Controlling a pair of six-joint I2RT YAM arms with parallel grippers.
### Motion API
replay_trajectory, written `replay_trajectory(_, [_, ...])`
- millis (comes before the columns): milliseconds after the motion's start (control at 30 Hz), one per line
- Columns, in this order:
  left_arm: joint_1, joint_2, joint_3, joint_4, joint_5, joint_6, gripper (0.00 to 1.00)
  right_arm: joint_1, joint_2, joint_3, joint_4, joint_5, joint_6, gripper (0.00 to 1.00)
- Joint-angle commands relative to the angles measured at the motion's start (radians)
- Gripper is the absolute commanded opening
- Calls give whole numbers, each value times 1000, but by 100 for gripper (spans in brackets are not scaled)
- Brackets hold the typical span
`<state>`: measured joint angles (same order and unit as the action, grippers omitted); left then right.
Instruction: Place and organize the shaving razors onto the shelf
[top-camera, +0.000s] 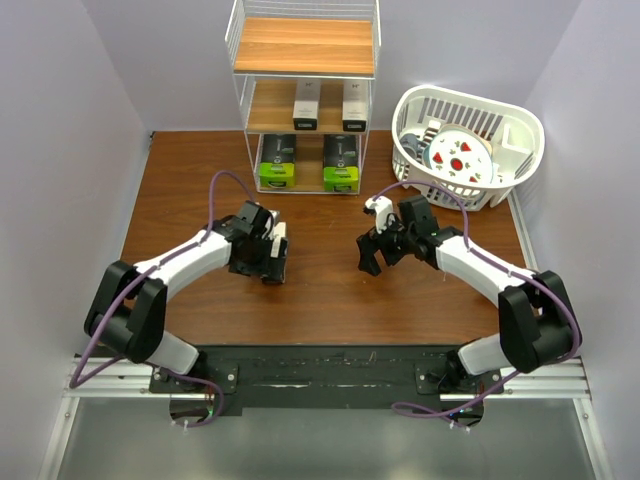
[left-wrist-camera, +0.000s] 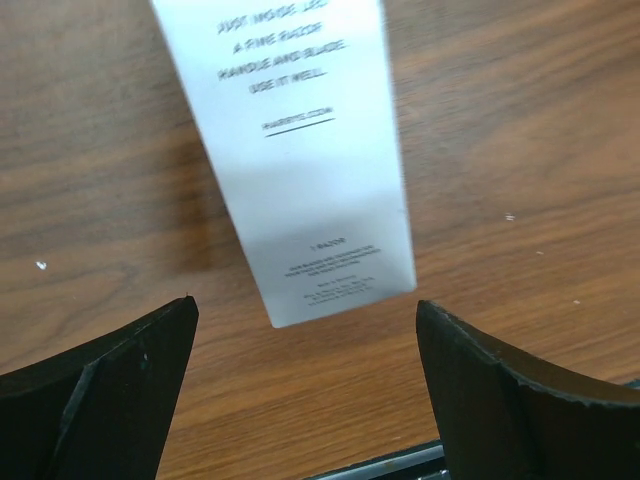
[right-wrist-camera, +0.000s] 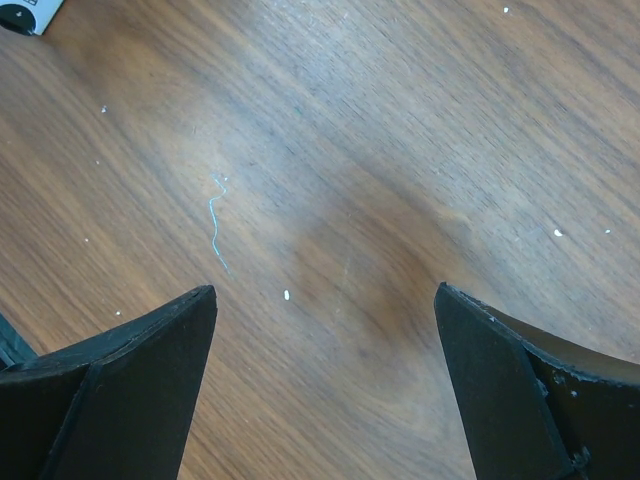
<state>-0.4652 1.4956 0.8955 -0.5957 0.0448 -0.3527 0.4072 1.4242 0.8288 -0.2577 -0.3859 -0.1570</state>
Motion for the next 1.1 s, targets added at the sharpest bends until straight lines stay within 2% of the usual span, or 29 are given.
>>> replay_trajectory(0, [-3,-51,13,46,23,55,97,-2,5,46,34,-15,2,95])
replay_trajectory(200, [-4,-23,22,79,46,34,96,-4,-5,39,28,-11,-6,96])
replay_trajectory(400, [-4,40,33,112,33,-14,90,-4,-28,21,14,-4,-7,96])
replay_trajectory(500, [-4,58,33,112,38,-20,85,-7,-33,9,14,-4,-7,96])
replay_trajectory(700, [-3,54,23,120,36,-28,65,-8,-19,13,29,-2,-6,97])
replay_trajectory(933, [2,16,26,126,27,20,52,-7,1,38,28,1,-12,97])
replay_trajectory(1067, [5,-50,20,119,0,79,50,-7,8,39,31,-4,-12,97])
